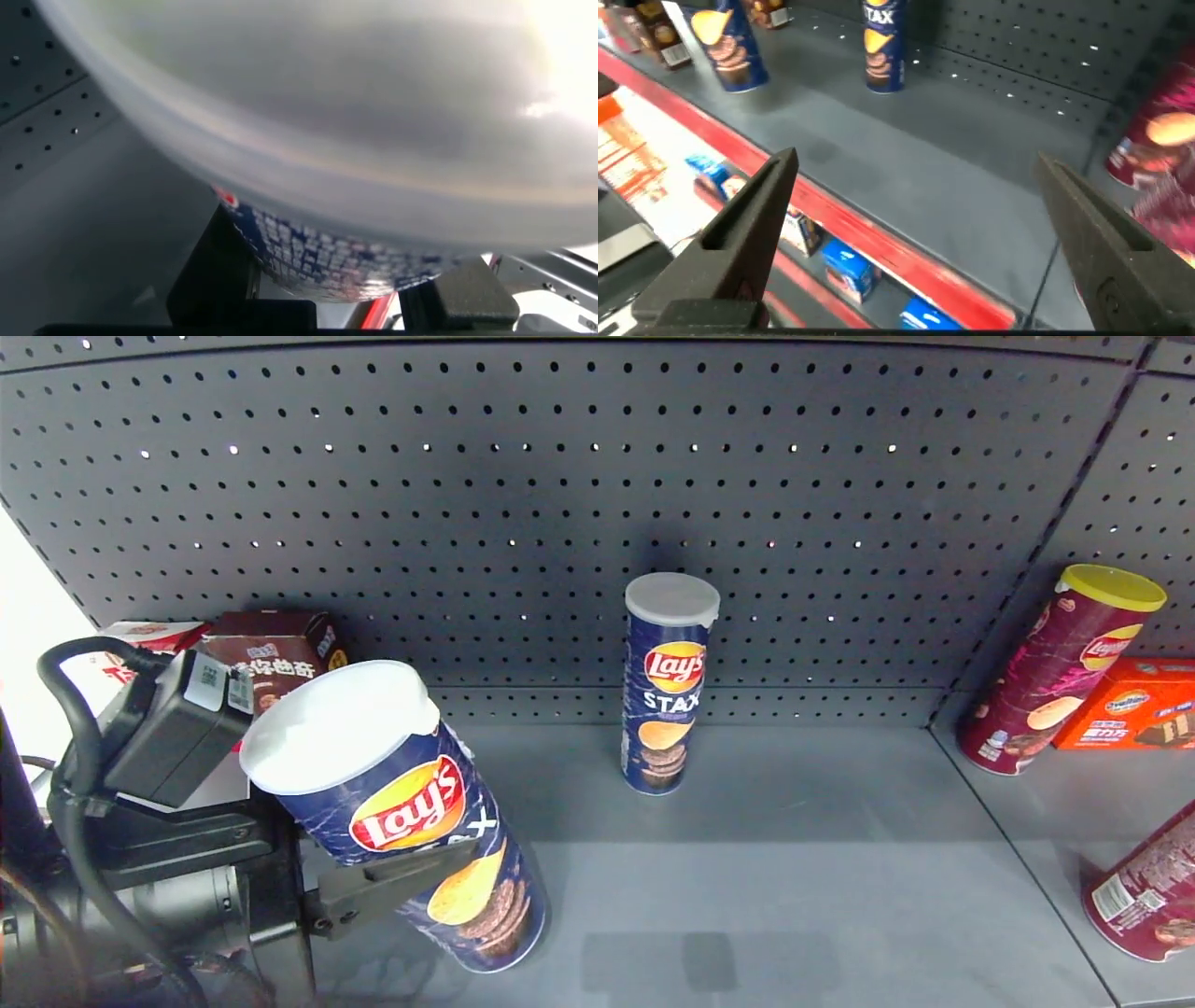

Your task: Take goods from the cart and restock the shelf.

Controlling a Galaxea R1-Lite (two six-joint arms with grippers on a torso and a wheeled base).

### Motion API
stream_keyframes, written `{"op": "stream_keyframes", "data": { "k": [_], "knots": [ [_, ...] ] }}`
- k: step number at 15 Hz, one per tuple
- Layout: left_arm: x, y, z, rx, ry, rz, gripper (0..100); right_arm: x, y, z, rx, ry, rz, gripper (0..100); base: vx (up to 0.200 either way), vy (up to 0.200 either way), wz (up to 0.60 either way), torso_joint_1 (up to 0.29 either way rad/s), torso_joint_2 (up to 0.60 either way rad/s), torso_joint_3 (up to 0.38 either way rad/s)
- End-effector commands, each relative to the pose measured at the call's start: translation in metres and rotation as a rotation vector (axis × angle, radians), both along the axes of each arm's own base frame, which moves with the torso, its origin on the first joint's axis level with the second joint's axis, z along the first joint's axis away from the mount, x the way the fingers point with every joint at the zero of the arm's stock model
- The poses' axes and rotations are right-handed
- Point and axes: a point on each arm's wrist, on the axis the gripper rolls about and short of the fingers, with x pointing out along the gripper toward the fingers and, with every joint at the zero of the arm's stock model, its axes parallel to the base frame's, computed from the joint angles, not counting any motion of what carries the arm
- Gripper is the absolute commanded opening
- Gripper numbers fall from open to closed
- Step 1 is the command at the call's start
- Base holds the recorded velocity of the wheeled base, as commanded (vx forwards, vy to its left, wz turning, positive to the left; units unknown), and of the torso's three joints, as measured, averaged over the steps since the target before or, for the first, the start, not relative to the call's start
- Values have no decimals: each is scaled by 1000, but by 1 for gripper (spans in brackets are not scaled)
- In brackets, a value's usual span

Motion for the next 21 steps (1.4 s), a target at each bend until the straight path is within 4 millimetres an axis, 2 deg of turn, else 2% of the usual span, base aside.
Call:
{"op": "stream_keyframes", "data": {
  "k": [1,2,4,12,18,21],
  "knots": [
    [1,-1,-2,4,9,-2,0,27,2,20,-20,80,64,100,0,0,0,0,0,0],
    [2,-1,-3,6,15,-4,0,36,3,31,-25,92,92,100,0,0,0,0,0,0],
    [5,-2,-2,6,15,-4,0,47,6,39,-37,111,154,100,0,0,0,0,0,0],
    [3,-2,-9,16,37,-2,0,74,22,50,-67,184,337,100,0,0,0,0,0,0],
    [5,2,-10,16,39,21,0,93,39,50,-90,206,389,100,0,0,0,0,0,0],
    [6,2,-11,20,45,21,0,106,49,53,-100,198,354,100,0,0,0,0,0,0]
  ]
}}
